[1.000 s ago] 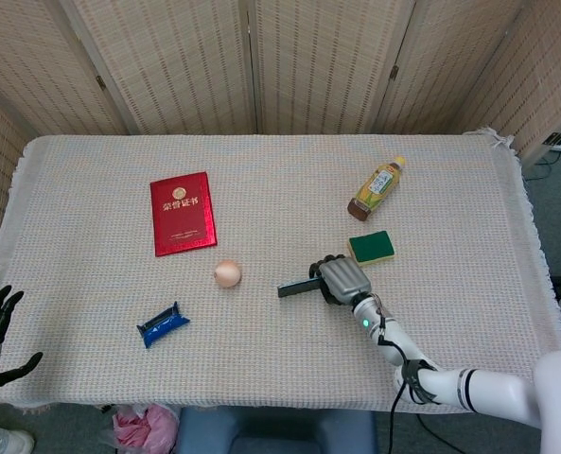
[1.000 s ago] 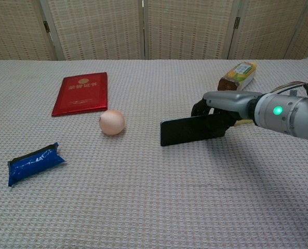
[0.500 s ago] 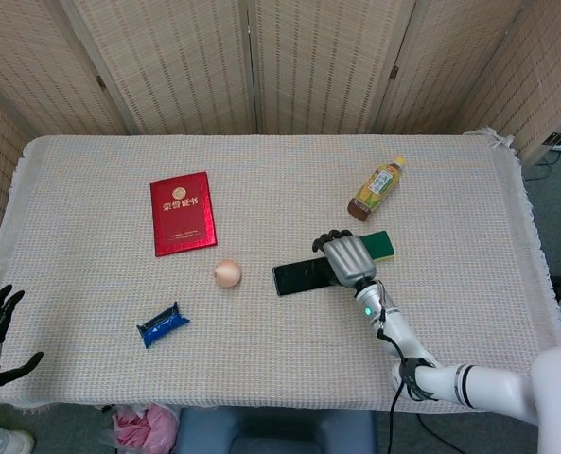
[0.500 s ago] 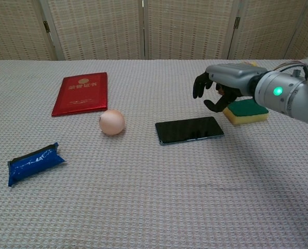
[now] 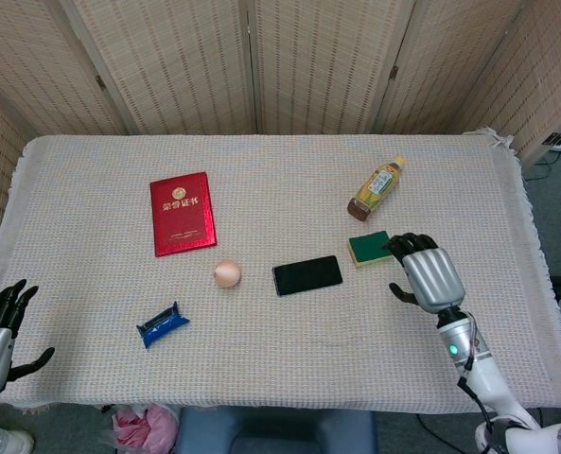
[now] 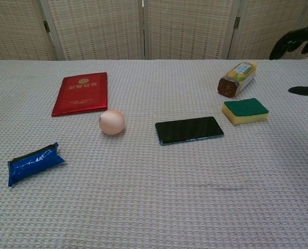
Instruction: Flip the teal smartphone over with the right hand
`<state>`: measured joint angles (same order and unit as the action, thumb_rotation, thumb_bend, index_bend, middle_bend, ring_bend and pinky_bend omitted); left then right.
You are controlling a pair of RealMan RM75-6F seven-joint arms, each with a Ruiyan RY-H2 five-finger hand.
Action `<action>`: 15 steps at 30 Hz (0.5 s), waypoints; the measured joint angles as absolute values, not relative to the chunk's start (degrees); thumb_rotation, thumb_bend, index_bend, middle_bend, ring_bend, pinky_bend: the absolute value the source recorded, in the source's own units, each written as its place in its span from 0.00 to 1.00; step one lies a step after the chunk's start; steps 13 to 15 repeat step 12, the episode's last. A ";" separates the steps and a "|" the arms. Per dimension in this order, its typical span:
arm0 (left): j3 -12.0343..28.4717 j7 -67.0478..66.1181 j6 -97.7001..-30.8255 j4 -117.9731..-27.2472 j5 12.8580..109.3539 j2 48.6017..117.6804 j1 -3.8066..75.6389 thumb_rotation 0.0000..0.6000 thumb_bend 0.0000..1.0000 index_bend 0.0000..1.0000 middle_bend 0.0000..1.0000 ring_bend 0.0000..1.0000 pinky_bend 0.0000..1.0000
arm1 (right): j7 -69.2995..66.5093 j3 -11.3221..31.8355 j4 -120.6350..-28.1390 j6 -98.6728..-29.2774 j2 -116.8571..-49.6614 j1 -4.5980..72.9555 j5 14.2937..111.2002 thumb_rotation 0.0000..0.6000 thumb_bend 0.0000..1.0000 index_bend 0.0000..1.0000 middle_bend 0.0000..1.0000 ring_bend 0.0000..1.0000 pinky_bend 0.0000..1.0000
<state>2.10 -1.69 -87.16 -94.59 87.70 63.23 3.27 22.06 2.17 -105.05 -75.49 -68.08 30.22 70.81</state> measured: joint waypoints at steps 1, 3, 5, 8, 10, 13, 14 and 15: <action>2.10 -1.97 -87.16 -94.81 87.79 63.19 3.33 1.00 0.20 0.10 0.04 0.05 0.14 | 21.19 1.47 -105.35 -76.71 -67.43 29.04 72.23 1.00 0.17 0.30 0.26 0.22 0.25; 2.08 -2.54 -87.11 -95.18 87.92 63.13 3.44 1.00 0.20 0.10 0.04 0.05 0.14 | 19.02 -0.16 -105.86 -79.83 -66.06 26.11 75.58 1.00 0.19 0.30 0.26 0.22 0.25; 2.04 -3.21 -87.06 -95.84 88.26 63.09 3.63 1.00 0.20 0.10 0.04 0.05 0.14 | 17.10 -1.66 -106.06 -82.44 -65.03 23.46 78.51 1.00 0.19 0.30 0.26 0.22 0.25; 1.85 -3.82 -87.13 -96.80 89.06 63.04 3.78 1.00 0.20 0.10 0.04 0.05 0.14 | 14.46 -4.17 -106.11 -86.37 -63.34 19.15 82.48 1.00 0.19 0.30 0.26 0.22 0.25; 1.64 -4.01 -87.17 -97.32 89.37 62.93 3.81 1.00 0.20 0.10 0.04 0.05 0.14 | 13.18 -5.59 -106.05 -88.38 -62.26 16.56 84.22 1.00 0.19 0.30 0.27 0.22 0.25; 1.53 -4.20 -87.12 -97.57 89.47 62.88 3.85 1.00 0.20 0.10 0.04 0.05 0.14 | 12.15 -6.51 -105.83 -89.97 -61.53 14.41 85.36 1.00 0.19 0.30 0.27 0.22 0.25; 1.53 -4.20 -87.12 -97.57 89.47 62.88 3.85 1.00 0.20 0.10 0.04 0.05 0.14 | 12.15 -6.51 -105.83 -89.97 -61.53 14.41 85.36 1.00 0.19 0.30 0.27 0.22 0.25; 1.53 -4.20 -87.12 -97.57 89.47 62.88 3.85 1.00 0.20 0.10 0.04 0.05 0.14 | 12.15 -6.51 -105.83 -89.97 -61.53 14.41 85.36 1.00 0.19 0.30 0.27 0.22 0.25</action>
